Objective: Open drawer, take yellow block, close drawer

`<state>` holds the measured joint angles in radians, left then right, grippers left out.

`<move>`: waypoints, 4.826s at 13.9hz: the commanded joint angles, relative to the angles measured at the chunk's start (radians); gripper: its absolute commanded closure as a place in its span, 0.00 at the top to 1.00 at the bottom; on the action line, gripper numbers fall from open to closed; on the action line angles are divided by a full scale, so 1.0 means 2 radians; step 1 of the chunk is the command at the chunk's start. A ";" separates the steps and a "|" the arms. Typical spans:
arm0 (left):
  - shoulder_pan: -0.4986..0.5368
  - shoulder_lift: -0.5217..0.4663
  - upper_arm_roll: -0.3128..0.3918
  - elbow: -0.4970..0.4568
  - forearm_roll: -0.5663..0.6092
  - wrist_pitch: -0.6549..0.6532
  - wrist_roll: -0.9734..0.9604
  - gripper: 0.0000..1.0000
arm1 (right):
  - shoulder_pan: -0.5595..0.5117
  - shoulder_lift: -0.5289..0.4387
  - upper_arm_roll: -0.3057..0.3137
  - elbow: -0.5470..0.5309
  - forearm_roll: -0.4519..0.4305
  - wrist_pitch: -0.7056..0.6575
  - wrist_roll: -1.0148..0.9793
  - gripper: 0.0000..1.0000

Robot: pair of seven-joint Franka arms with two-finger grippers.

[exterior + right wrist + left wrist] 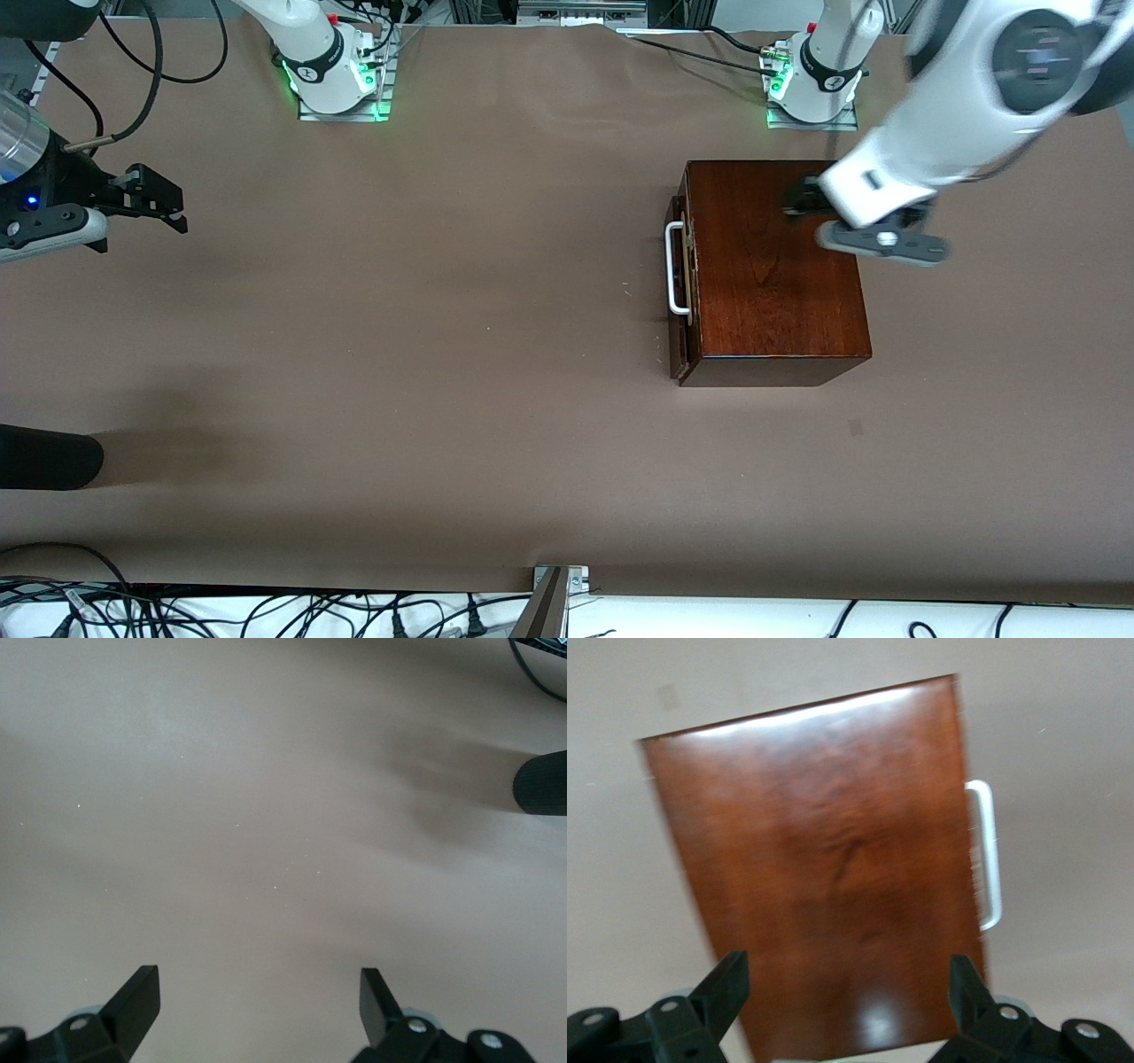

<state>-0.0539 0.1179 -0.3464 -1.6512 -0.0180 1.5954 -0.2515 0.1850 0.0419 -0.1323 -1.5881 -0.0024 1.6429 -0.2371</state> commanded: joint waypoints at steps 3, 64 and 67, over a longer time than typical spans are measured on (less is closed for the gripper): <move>-0.108 0.085 -0.015 0.032 0.097 0.065 -0.152 1.00 | -0.002 -0.001 0.000 0.003 0.007 -0.003 0.000 1.00; -0.258 0.255 -0.017 0.097 0.244 0.121 -0.456 1.00 | -0.004 0.002 -0.004 0.003 0.007 0.011 -0.001 1.00; -0.253 0.217 -0.015 0.097 0.232 0.100 -0.421 1.00 | -0.004 0.002 -0.004 0.003 0.007 0.008 -0.001 1.00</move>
<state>-0.5638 0.6212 -0.3832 -1.4561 0.4727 1.8417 -1.1488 0.1828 0.0455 -0.1443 -1.5884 -0.0024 1.6624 -0.2371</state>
